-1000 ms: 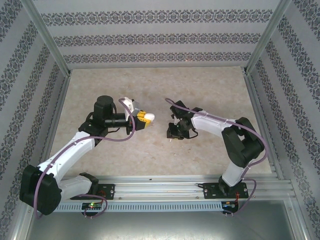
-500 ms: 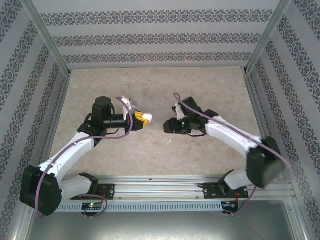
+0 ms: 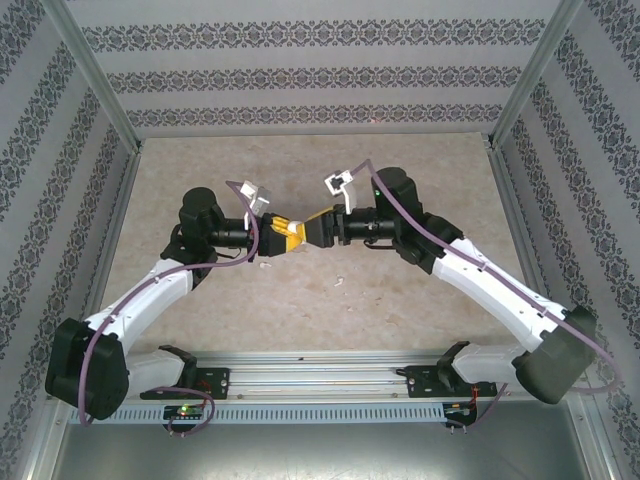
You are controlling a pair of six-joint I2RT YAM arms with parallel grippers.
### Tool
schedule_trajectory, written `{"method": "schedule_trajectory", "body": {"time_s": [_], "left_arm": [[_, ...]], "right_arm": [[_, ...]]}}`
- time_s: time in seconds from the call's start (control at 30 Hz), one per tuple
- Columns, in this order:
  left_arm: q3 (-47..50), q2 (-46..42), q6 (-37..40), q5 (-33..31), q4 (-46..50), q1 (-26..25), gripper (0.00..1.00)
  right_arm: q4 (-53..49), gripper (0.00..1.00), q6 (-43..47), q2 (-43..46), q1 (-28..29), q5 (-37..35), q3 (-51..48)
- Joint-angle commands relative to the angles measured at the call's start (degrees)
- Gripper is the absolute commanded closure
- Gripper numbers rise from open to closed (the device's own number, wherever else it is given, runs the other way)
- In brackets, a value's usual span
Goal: Insert wireless bluetooth earbuds into charging case
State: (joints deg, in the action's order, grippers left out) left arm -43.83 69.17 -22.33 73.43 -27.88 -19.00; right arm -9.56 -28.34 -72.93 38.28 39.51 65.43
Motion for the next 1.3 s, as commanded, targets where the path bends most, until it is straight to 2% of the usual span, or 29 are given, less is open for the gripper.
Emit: {"method": "schedule_trajectory", "body": {"time_s": [0.0, 0.23, 0.4, 0.57, 0.87, 1.07, 1.27], "left_arm": [[-1.0, 0.7, -6.0, 3.9, -8.8, 0.5, 1.00], [-1.6, 0.8, -5.9, 5.0, -8.7, 0.4, 1.00], [-1.5, 0.5, -5.6, 3.9, -8.6, 0.5, 1.00], [-0.4, -1.2, -3.7, 0.7, -7.5, 0.4, 0.81], [0.1, -4.5, 1.1, -1.4, -1.3, 0.4, 0.60], [0.1, -4.4, 1.2, -0.8, -0.8, 0.4, 0.56], [0.1, -2.4, -1.7, 0.7, -4.6, 0.5, 0.61]], "right_arm": [[1.9, 0.47, 0.7, -0.1, 0.6, 2.8, 2.2], [2.5, 0.73, 0.4, -1.3, 0.1, 3.4, 3.0], [3.6, 0.85, -0.4, -1.6, -0.1, 4.1, 3.1], [4.1, 0.89, 0.5, -0.2, -0.4, 2.5, 2.6], [3.3, 0.90, 2.1, 1.4, -0.4, 1.6, 2.4], [3.4, 0.90, 2.0, 1.3, -0.7, 2.2, 2.8], [3.7, 0.90, 1.6, 0.9, -0.6, 3.0, 3.1]]}}
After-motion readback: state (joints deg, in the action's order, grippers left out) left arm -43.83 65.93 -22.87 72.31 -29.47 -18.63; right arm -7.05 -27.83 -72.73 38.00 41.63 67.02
